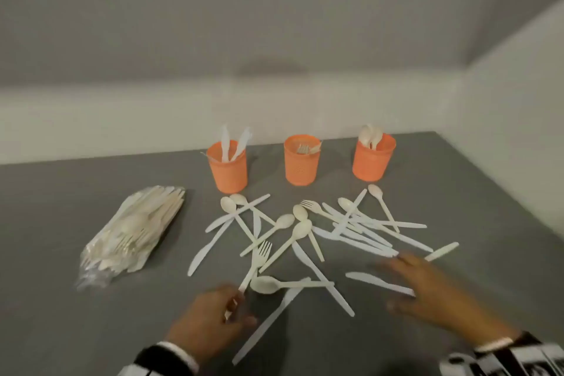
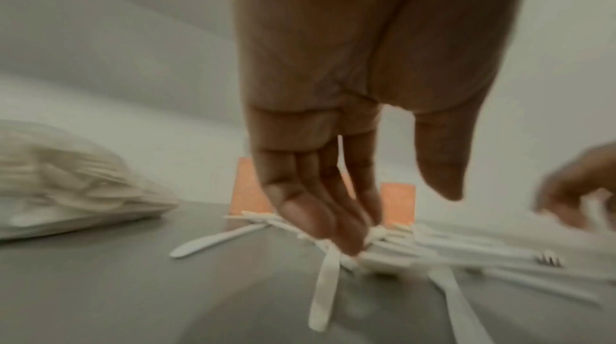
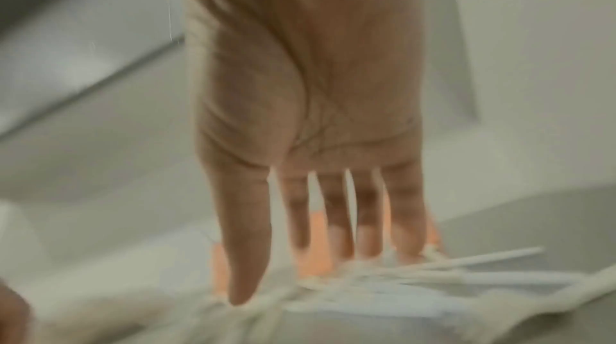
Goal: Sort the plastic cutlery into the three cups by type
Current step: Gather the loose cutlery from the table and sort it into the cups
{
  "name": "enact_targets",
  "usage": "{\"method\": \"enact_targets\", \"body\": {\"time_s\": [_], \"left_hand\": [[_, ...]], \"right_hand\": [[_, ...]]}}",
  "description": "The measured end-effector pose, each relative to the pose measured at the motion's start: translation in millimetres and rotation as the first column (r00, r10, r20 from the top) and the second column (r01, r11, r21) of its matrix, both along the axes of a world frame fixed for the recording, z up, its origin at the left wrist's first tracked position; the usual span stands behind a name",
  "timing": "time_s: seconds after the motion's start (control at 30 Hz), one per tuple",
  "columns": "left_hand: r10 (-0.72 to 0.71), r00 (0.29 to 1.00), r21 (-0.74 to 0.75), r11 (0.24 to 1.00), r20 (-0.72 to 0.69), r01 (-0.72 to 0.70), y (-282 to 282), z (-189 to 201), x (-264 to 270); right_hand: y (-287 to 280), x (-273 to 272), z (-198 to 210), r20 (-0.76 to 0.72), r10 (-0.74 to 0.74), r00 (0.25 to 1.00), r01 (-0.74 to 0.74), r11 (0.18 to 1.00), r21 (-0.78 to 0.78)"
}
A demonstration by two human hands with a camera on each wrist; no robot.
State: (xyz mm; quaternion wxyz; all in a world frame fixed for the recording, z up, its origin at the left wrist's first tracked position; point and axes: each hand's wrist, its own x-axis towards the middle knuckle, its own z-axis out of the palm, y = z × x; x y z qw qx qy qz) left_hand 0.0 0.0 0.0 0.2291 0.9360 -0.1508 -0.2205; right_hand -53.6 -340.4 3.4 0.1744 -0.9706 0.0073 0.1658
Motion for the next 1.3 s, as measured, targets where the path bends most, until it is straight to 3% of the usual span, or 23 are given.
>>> {"method": "enact_targets", "body": {"time_s": [0.1, 0.23, 0.47, 0.73, 0.93, 1.1, 1.3], "left_hand": [[0.041, 0.999, 0.251, 0.967, 0.010, -0.043, -23, -16, 6], [0.111, 0.990, 0.386, 0.913, 0.085, -0.135, -45, -27, 8], [0.167, 0.979, 0.298, 0.935, 0.116, -0.195, -60, -27, 28], [0.182, 0.981, 0.227, 0.955, 0.065, -0.192, -61, -34, 28], [0.183, 0.983, 0.310, 0.934, 0.013, -0.178, -64, -31, 28], [0.381, 0.924, 0.192, 0.910, -0.035, -0.368, -60, -28, 35], [0.365, 0.931, 0.143, 0.920, 0.017, -0.364, -60, -18, 30]], "right_hand": [[-16, 29, -3, 0.031, -0.179, 0.983, 0.181, 0.960, -0.213], [-20, 53, -20, -0.030, -0.209, 0.977, 0.195, 0.946, -0.259], [-15, 87, -41, 0.026, -0.258, 0.966, 0.260, 0.957, -0.130], [-14, 103, -36, 0.086, -0.173, 0.981, 0.193, 0.907, -0.374], [-11, 113, -39, 0.091, -0.163, 0.982, 0.182, 0.943, -0.279], [-14, 123, -41, 0.053, -0.162, 0.985, 0.170, 0.963, -0.212], [-16, 129, -45, 0.104, -0.032, 0.994, 0.056, 0.969, -0.243]]}}
